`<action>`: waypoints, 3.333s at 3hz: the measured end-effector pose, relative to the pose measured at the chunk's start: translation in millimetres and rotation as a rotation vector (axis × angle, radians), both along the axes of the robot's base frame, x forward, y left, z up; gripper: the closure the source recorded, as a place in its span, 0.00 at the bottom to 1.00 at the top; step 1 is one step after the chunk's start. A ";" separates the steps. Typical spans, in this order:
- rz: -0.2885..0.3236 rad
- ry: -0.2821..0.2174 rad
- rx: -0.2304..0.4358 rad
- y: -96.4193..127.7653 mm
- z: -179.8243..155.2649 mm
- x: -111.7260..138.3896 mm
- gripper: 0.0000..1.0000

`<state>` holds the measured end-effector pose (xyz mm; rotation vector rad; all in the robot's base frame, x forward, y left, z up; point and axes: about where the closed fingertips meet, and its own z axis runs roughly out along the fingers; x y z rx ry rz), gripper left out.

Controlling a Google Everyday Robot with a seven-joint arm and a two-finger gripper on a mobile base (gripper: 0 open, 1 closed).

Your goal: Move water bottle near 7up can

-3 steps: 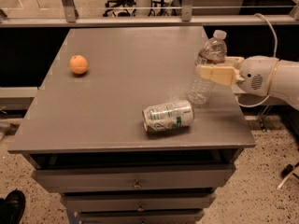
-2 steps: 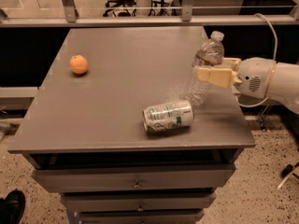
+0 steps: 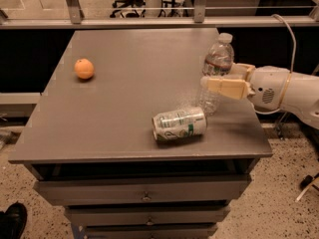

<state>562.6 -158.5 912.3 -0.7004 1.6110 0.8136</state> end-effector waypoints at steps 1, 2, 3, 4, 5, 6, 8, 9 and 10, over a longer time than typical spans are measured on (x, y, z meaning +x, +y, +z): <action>0.021 -0.025 -0.010 -3.4 -2.5 0.5 0.00; 0.027 -0.041 -0.029 -13.0 -3.4 1.0 0.00; 0.023 -0.052 -0.048 -21.9 -4.5 2.1 0.00; 0.019 -0.061 -0.063 -27.6 -4.5 5.5 0.00; 0.007 -0.069 -0.080 -35.6 -5.3 12.1 0.00; -0.012 -0.075 -0.101 -48.3 -7.8 22.0 0.00; -0.053 -0.068 -0.138 -77.3 -19.6 42.2 0.00; -0.082 -0.065 -0.156 -94.5 -21.0 44.8 0.00; -0.113 -0.095 -0.172 -106.8 -1.4 42.8 0.00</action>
Offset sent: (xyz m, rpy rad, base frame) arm 0.0014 -0.0311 -0.0053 -0.0521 -0.0599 0.0224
